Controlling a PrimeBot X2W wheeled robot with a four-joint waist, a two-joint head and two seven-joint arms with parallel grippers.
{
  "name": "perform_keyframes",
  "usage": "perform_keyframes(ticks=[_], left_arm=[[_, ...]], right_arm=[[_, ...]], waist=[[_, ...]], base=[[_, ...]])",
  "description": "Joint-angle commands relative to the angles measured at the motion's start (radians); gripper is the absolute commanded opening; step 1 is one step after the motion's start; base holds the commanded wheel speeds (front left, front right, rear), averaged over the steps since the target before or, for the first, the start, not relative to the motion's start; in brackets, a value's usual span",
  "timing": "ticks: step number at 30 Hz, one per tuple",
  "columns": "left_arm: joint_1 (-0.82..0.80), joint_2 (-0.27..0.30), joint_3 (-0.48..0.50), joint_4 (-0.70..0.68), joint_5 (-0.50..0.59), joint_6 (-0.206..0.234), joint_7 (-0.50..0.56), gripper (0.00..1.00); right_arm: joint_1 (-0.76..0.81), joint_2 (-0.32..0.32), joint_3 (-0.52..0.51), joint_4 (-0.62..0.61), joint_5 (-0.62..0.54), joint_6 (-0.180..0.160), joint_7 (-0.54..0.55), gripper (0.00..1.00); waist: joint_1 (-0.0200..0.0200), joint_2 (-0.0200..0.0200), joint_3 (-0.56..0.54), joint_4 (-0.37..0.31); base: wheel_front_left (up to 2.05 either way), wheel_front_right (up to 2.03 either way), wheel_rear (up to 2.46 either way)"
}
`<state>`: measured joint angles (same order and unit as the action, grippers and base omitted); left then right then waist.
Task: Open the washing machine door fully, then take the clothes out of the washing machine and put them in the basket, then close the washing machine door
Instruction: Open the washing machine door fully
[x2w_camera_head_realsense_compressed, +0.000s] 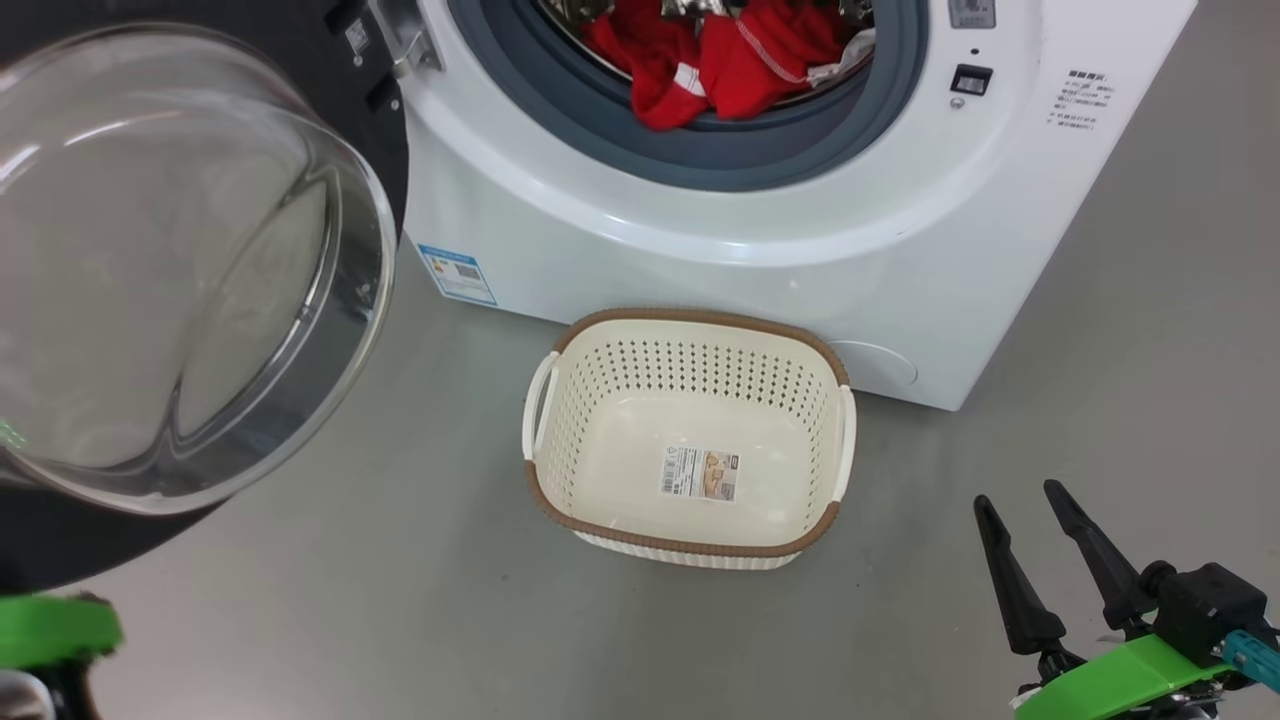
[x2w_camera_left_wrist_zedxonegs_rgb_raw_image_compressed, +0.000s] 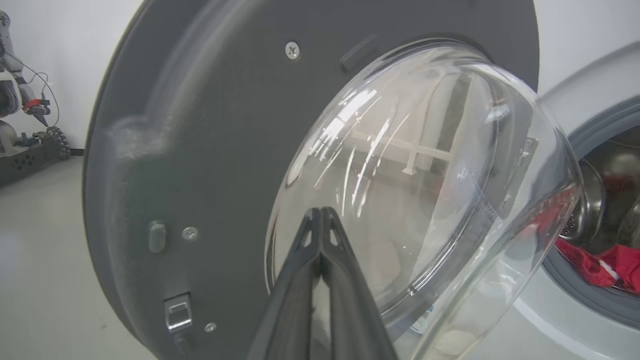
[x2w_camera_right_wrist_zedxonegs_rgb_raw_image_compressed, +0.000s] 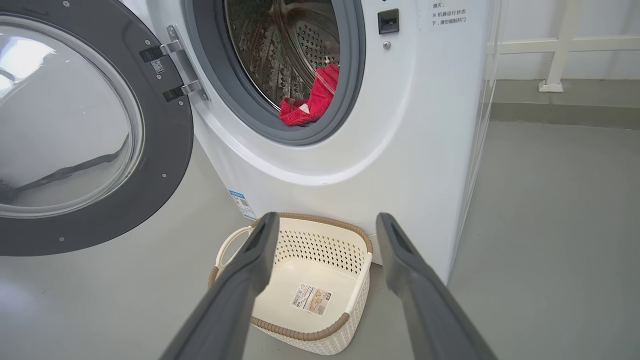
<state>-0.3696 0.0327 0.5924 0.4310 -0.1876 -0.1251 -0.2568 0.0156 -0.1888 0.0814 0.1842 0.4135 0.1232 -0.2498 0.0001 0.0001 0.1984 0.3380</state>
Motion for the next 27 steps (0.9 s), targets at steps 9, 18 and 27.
perform_keyframes(ticks=[9, 18, 27], left_arm=[[0.166, 0.021, -0.115, -0.151, -0.039, -0.005, -0.005, 0.00], [0.267, 0.018, -0.282, -0.245, -0.116, -0.005, -0.005, 0.19], [0.307, 0.044, -0.392, -0.268, -0.155, -0.006, -0.005, 0.97]], right_arm=[[-0.011, 0.006, 0.027, -0.017, -0.009, 0.008, -0.012, 1.00], [-0.003, 0.020, 0.012, -0.018, -0.009, 0.008, -0.012, 1.00], [0.004, 0.033, -0.013, -0.017, -0.010, 0.008, -0.012, 1.00]], waist=[[-0.0001, -0.0001, -0.033, -0.034], [-0.0001, -0.0001, -0.047, -0.080], [-0.0001, -0.0001, -0.063, -0.149]], base=[[0.00, 0.00, 0.00], [0.00, 0.00, 0.00], [0.00, 0.00, 0.00]])
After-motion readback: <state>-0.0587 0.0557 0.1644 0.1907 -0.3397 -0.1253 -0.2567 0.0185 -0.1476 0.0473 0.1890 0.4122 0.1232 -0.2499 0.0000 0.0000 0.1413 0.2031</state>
